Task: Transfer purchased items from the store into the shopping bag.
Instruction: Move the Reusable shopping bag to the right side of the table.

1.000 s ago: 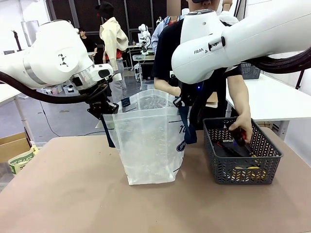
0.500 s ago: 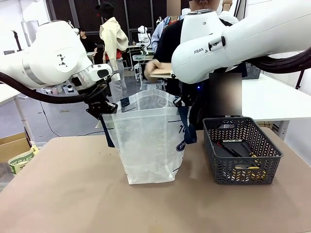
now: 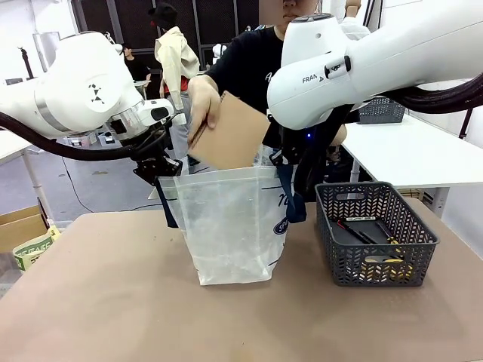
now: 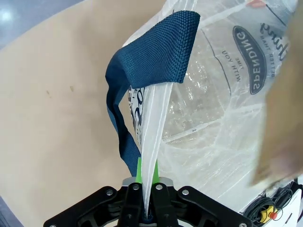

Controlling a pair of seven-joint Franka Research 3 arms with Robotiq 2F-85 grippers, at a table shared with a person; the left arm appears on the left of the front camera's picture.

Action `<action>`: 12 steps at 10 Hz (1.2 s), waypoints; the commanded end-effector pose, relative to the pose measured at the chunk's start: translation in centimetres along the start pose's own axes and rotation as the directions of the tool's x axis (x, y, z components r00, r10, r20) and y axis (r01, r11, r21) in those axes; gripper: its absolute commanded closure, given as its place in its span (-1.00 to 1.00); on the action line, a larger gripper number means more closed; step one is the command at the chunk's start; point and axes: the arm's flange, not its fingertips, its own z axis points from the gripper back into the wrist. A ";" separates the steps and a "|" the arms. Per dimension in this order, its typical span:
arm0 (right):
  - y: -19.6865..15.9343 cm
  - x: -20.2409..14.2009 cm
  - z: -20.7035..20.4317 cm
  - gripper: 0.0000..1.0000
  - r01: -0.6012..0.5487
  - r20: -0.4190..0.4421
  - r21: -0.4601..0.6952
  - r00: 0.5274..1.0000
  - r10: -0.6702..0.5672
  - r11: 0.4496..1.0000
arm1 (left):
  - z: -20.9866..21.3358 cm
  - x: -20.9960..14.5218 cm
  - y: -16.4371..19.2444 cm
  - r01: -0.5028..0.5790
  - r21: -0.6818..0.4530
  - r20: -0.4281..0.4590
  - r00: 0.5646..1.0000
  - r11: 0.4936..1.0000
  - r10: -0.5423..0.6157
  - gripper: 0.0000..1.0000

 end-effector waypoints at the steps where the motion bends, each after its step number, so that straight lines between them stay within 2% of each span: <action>1: -1.4 -0.1 -0.1 1.00 0.006 -0.017 -0.024 1.000 -0.006 1.000 | -0.5 -0.7 1.2 0.004 0.008 -0.006 1.000 1.000 -0.004 1.00; 2: 0.0 0.0 0.0 1.00 0.000 0.000 0.000 1.000 0.000 1.000 | 0.0 0.0 0.0 0.000 0.000 0.000 1.000 1.000 0.000 1.00; 12: 0.0 0.0 0.0 1.00 0.000 0.000 0.000 1.000 0.000 1.000 | 0.0 0.0 0.0 0.000 0.000 0.000 1.000 1.000 0.000 1.00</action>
